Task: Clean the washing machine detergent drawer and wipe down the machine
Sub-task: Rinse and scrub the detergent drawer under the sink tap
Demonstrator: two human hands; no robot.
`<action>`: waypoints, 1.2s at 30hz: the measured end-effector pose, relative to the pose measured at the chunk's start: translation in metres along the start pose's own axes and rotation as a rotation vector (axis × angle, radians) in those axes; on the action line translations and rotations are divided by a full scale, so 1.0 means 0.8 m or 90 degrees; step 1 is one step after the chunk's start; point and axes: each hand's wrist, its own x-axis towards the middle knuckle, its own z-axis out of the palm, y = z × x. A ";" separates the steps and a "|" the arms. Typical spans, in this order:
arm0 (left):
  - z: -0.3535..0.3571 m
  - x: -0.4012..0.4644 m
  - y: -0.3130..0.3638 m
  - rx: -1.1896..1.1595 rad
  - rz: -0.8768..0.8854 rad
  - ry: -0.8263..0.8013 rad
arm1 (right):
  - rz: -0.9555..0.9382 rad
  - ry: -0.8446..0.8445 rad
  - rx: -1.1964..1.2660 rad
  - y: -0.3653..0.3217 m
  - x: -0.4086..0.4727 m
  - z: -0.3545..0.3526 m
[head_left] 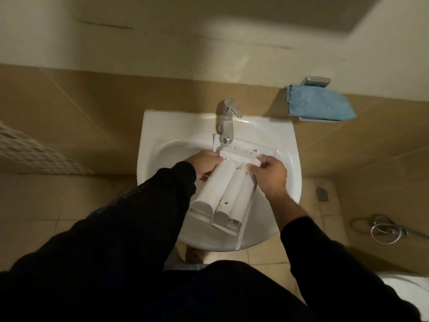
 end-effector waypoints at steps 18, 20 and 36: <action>0.009 -0.008 0.020 0.582 0.174 0.020 | 0.007 0.193 0.013 0.025 -0.065 -0.016; 0.009 -0.009 0.020 0.625 0.180 0.050 | 0.009 0.201 0.001 0.034 -0.067 -0.013; -0.027 0.010 0.020 1.009 0.471 0.063 | -0.045 0.038 -0.228 0.011 -0.073 -0.031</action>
